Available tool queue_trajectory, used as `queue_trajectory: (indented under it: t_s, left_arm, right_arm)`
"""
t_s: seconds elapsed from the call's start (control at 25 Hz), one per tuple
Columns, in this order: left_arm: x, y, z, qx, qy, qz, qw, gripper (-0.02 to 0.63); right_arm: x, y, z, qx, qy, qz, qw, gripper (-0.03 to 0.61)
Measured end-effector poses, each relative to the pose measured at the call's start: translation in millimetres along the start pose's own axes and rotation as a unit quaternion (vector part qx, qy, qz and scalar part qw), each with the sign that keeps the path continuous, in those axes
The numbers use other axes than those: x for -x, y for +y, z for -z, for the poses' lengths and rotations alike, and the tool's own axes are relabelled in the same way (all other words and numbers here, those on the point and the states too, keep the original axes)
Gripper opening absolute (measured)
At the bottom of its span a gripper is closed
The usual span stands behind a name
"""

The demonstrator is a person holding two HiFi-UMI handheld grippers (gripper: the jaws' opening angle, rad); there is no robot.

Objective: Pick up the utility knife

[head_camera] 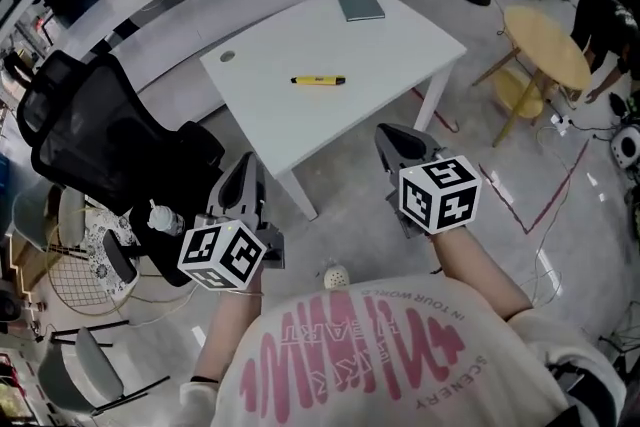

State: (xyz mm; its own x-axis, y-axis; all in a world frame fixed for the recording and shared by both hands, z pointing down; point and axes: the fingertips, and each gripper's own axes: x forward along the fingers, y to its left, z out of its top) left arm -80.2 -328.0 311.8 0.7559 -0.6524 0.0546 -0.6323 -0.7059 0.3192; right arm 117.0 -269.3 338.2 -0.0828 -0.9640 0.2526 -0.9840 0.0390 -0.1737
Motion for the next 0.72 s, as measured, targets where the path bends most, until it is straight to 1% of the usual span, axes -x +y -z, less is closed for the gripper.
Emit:
queue_trajectory:
  t_s: [0.16,0.36,0.56,0.72]
  left_arm:
    - [-30,26,-17,-0.006,0.002,0.023,0.9997,0.025]
    - [-58,49,-28,0.0,0.003,0.036,0.9993,0.025]
    - [-71,63,-25,0.007,0.01,0.037,0.9993,0.025]
    - [-80,75,-15,0.019,0.021,0.035,0.999,0.025]
  right_arm:
    - [-41,3,-20,-0.008,-0.019,0.007,1.0,0.017]
    - [-75,1,-27,-0.013,-0.018,0.014,1.0,0.017]
    - [-88,-7,-22,-0.023,-0.009,0.027,0.999,0.017]
    - [-100,-13,-15,-0.037,-0.002,0.032,0.999,0.017]
